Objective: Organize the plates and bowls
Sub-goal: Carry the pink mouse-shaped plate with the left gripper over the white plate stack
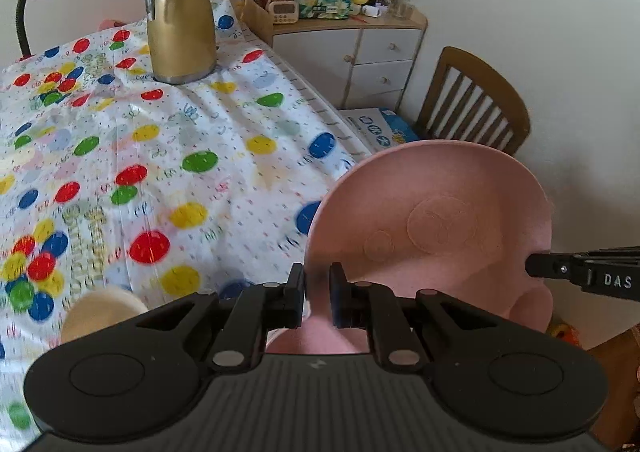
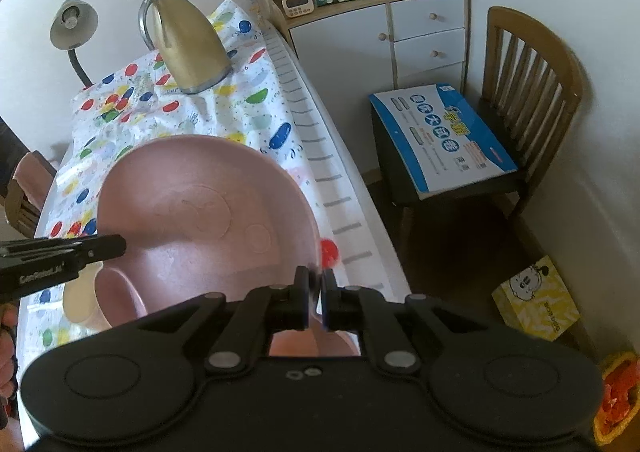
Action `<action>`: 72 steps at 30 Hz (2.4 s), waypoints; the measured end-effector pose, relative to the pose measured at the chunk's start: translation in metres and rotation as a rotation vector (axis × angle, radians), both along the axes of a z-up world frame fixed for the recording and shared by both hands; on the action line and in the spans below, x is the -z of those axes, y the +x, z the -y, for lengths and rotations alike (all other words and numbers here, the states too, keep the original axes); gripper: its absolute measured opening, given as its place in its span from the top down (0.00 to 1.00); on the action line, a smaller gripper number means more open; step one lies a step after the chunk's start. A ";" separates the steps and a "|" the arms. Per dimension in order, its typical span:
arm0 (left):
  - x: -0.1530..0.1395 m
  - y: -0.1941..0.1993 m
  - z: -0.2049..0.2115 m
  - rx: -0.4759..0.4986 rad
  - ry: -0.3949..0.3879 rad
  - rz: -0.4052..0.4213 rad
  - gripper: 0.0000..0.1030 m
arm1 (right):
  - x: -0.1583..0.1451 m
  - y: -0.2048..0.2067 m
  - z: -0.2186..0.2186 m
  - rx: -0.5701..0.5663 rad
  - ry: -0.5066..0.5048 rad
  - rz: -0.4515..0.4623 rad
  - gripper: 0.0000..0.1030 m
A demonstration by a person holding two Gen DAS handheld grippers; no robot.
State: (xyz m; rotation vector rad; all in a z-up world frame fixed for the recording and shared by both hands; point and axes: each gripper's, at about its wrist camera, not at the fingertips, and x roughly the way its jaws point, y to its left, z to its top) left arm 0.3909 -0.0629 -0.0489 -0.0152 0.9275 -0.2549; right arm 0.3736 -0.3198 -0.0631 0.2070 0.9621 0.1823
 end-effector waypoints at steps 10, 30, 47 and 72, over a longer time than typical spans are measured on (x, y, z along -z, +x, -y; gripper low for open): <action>-0.015 -0.091 0.026 -0.015 -0.023 -0.016 0.88 | -0.007 -0.067 0.038 -0.073 0.031 -0.037 0.95; 0.031 -0.212 0.024 -0.104 -0.076 -0.221 0.88 | 0.042 -0.158 0.050 -0.177 0.053 -0.240 0.95; 0.067 -0.232 0.030 -0.106 -0.062 -0.334 0.88 | 0.068 -0.171 0.050 -0.195 0.016 -0.322 0.95; 0.087 -0.211 0.029 -0.112 -0.001 -0.377 0.88 | 0.082 -0.150 0.035 -0.213 -0.047 -0.323 0.85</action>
